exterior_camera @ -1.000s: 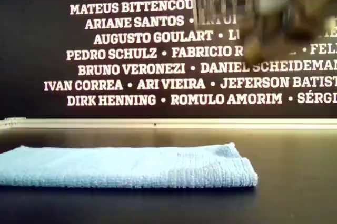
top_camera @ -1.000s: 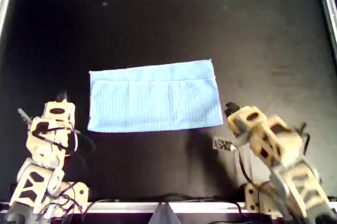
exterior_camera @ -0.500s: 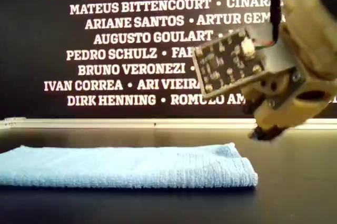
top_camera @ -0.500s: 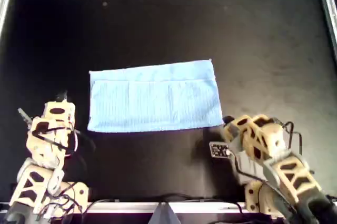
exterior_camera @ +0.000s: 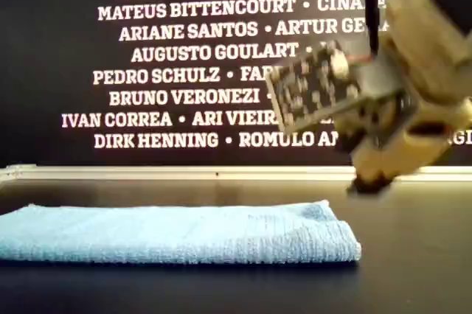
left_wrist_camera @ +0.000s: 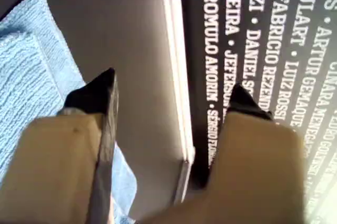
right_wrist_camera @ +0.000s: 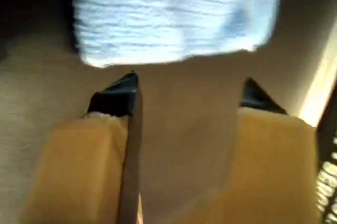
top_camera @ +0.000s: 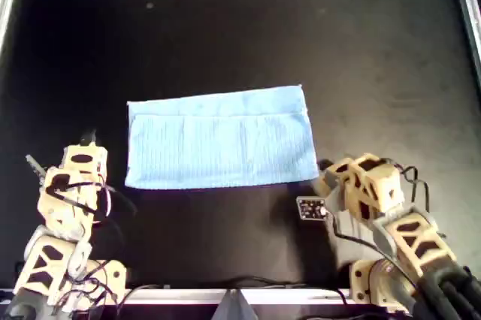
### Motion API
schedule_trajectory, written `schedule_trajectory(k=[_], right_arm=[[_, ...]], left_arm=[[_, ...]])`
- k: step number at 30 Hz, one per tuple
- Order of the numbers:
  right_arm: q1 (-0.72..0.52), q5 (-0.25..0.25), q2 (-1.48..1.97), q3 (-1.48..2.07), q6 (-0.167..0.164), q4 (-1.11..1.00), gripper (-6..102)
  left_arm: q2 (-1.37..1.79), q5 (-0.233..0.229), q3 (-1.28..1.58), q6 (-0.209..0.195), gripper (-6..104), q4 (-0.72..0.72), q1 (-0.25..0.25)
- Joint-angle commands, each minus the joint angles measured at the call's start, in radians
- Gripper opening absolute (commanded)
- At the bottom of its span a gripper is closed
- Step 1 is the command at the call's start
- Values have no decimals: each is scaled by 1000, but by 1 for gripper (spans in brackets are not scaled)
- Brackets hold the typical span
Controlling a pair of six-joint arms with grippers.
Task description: Fold a cloth
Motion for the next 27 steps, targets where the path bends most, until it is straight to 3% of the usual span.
schedule_trajectory(k=[1, 4, 9, 24, 27], right_arm=[[8, -11, -138, -109, -3, -6, 90], [9, -12, -310, -201, 14, -6, 93], [11, -14, -486, -288, 15, -11, 93], [11, -14, -736, -520, 28, -8, 92], [11, -14, -733, -503, 28, -8, 88]], left_arm=[[23, 5, -48, 8, 73, -5, 9], [23, 5, -48, 8, 73, -5, 9], [23, 5, -48, 8, 73, -5, 9], [23, -2, -48, 8, 73, -5, 9], [23, -3, -48, 8, 73, -5, 9]])
